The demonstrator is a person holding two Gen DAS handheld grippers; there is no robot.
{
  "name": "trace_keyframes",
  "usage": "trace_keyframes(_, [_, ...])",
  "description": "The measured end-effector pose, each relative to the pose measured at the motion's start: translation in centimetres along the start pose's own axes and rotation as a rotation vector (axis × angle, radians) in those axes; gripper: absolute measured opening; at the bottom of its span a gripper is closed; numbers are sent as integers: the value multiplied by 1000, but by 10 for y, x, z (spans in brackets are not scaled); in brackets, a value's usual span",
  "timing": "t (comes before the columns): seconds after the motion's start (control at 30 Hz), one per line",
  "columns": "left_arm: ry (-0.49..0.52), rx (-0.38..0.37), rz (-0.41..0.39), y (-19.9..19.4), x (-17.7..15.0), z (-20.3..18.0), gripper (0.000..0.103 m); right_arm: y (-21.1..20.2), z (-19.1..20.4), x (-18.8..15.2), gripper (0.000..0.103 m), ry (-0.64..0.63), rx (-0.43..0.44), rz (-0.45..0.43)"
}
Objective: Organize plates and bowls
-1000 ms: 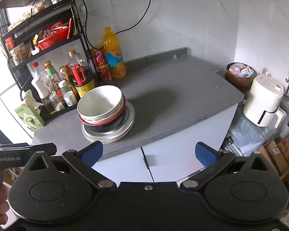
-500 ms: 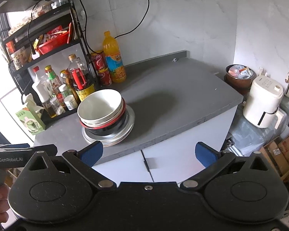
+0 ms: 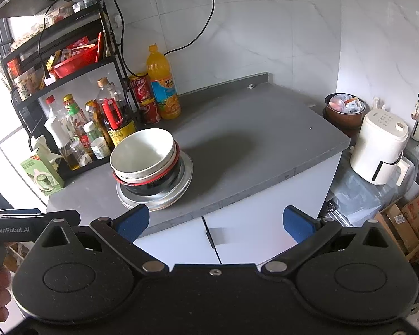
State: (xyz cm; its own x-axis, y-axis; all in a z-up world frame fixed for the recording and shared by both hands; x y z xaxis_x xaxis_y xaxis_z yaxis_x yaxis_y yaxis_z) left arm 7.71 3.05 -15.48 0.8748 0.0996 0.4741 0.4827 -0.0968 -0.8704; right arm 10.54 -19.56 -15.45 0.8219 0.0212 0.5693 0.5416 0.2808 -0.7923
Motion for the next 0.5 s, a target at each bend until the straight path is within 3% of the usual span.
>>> trace_keyframes(0.5, [21, 1, -7, -2, 4, -6, 102, 1, -6, 3, 103, 5, 0, -6])
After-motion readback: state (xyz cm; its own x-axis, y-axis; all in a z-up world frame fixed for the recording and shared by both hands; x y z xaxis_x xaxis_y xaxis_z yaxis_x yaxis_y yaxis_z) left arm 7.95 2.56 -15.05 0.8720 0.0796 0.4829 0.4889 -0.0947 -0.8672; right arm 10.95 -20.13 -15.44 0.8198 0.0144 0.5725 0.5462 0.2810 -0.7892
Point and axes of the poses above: each gripper's, at about its wrist camera, not at the fingertips, and y roughly the way its jaws point, z to its left, x to its top, the point moved 10 cm from there along y, roughly the way its jaws point, and after that the axes turned 15 degrees about z, right-handed, at the moved point
